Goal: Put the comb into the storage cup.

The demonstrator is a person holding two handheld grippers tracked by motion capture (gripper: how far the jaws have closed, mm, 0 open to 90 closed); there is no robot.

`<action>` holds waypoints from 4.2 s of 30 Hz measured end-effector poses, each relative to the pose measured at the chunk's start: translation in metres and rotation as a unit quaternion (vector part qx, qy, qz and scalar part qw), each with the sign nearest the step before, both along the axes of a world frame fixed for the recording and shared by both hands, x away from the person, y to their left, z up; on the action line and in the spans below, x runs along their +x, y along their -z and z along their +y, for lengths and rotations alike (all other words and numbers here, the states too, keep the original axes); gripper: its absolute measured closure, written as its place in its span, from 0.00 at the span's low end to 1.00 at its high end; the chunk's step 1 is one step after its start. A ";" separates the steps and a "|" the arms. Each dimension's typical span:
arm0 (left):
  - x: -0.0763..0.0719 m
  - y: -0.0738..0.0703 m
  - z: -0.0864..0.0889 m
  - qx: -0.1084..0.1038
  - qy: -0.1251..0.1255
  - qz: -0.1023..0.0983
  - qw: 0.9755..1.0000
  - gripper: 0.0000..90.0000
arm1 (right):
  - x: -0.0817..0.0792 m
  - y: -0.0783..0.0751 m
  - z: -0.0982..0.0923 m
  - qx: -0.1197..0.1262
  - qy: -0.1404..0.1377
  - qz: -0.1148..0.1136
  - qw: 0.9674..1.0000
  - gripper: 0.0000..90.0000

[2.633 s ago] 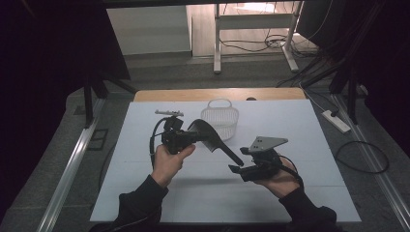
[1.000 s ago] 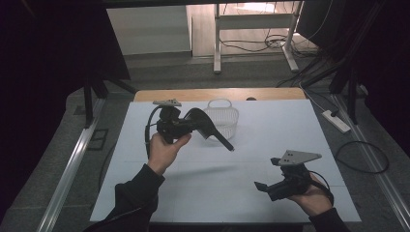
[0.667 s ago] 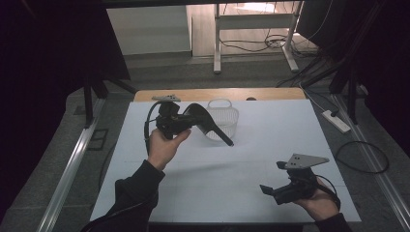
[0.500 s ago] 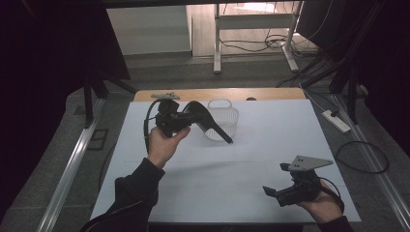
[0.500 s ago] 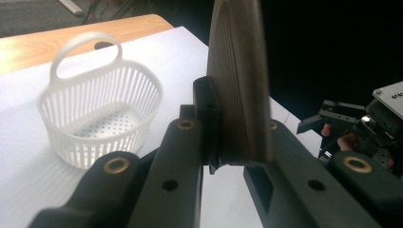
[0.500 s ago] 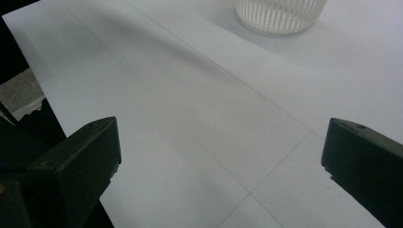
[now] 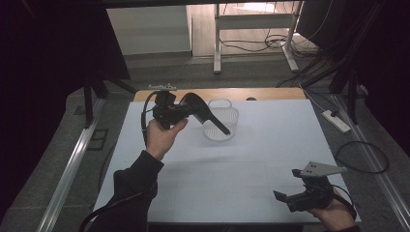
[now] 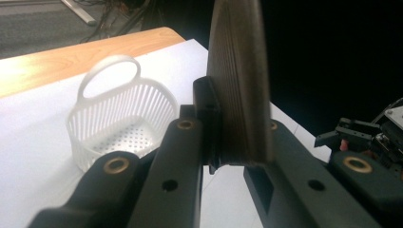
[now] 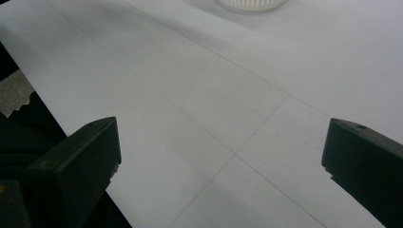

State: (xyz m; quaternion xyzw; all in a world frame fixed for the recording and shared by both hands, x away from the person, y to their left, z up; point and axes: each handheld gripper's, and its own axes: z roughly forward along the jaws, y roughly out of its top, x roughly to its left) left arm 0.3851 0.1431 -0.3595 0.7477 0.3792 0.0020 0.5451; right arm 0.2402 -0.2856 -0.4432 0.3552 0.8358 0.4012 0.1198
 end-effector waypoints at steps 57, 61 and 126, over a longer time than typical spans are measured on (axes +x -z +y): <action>0.063 0.027 -0.019 0.013 -0.053 0.019 0.998 0.96 | -0.034 -0.004 -0.039 -0.010 0.075 -0.012 0.997 0.00; 0.065 0.032 -0.020 0.013 -0.052 0.023 0.998 0.96 | -0.033 -0.004 -0.038 -0.011 0.075 -0.011 0.997 0.00; 0.084 0.104 -0.027 -0.040 -0.089 0.090 0.991 0.96 | -0.032 -0.003 -0.037 -0.015 0.068 -0.001 0.998 0.02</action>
